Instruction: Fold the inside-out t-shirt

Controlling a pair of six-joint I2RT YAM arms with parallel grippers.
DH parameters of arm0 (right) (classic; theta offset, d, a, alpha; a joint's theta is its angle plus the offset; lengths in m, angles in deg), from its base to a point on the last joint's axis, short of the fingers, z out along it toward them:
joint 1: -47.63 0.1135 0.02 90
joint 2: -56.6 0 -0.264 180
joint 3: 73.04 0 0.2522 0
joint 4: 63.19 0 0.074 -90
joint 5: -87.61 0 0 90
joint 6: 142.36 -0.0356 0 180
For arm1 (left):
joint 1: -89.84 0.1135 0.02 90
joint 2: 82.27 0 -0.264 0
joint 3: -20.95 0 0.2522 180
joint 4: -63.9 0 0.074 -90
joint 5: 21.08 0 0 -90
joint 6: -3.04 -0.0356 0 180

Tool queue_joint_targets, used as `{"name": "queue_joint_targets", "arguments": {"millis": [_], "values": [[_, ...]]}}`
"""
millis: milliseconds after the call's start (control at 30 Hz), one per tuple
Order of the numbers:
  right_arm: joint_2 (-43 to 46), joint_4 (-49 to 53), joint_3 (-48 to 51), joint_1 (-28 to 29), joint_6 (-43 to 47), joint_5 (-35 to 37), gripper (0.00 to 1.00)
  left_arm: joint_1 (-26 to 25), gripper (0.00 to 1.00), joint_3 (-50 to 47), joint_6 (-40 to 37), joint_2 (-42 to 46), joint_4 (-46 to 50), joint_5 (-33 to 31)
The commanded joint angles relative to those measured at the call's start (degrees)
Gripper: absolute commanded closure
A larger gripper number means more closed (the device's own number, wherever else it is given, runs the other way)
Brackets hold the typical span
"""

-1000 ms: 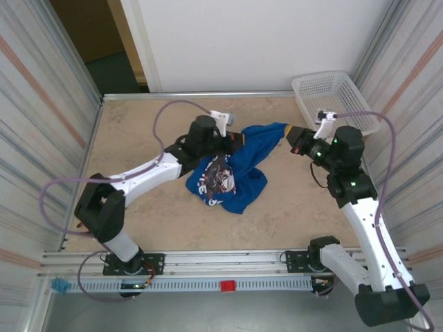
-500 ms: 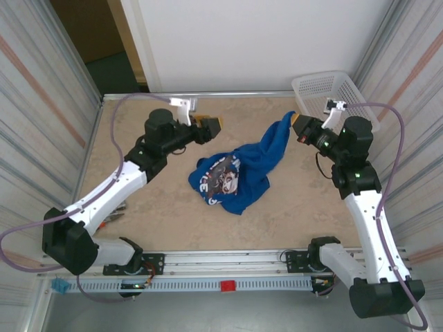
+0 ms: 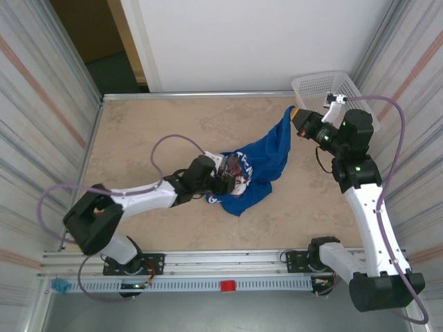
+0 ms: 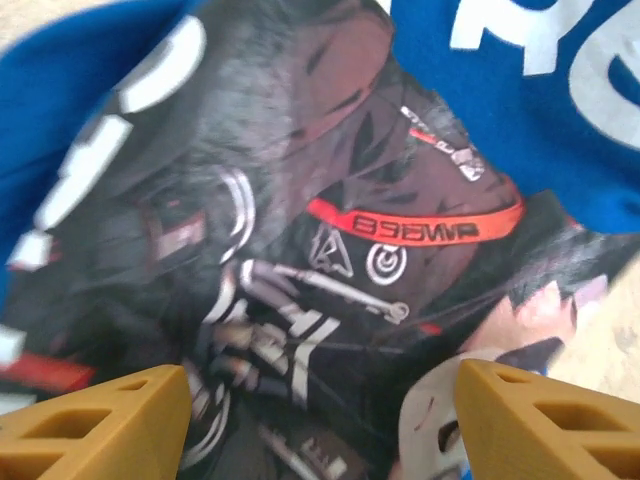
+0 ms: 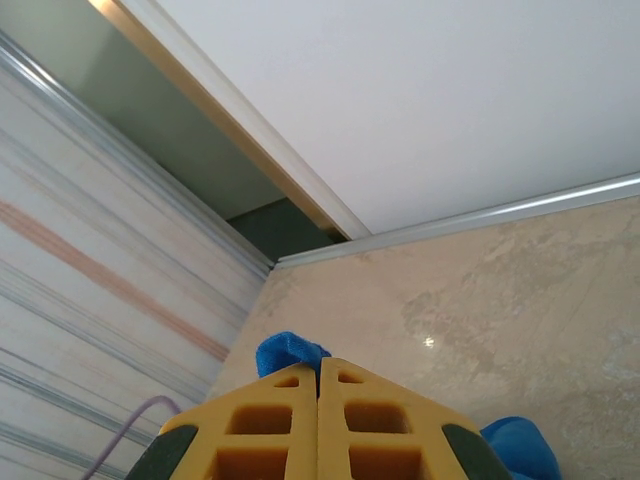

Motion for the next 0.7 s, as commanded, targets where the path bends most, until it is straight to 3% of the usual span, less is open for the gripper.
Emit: {"name": "queue_joint_targets", "arguments": {"millis": [0, 33, 100, 133, 400, 567, 667], "values": [[-0.1, -0.8, -3.6, -0.1, 0.0, -0.1, 1.00, -0.1, 0.34, 6.9, -1.5, -5.7, -2.5, -1.2], [-0.3, -0.8, -4.4, -0.1, 0.0, 0.0, 1.00, 0.5, 0.47, 9.0, -1.8, -7.8, -2.3, 0.1], [-2.6, -0.8, -6.0, -0.3, 0.1, 0.3, 1.00, 2.8, 0.89, 12.9, -1.7, -10.4, 0.1, 0.9], [-3.7, -0.8, -7.0, -0.6, 0.3, 0.6, 1.00, 4.6, 1.00, 14.7, -2.2, -10.6, 1.3, 0.7], [-17.5, -4.2, -19.4, -4.5, -3.2, -1.9, 1.00, 22.4, 1.00, 35.2, -10.3, -5.9, 12.5, 5.1], [-25.6, -4.7, -33.4, -5.6, -7.7, -6.0, 1.00, 29.3, 1.00, 48.1, -11.7, -6.1, 19.8, 9.7], [-28.0, -4.7, -38.8, -5.5, -9.7, -7.7, 1.00, 30.2, 0.61, 46.0, -11.3, -6.5, 20.2, 14.9]]}}
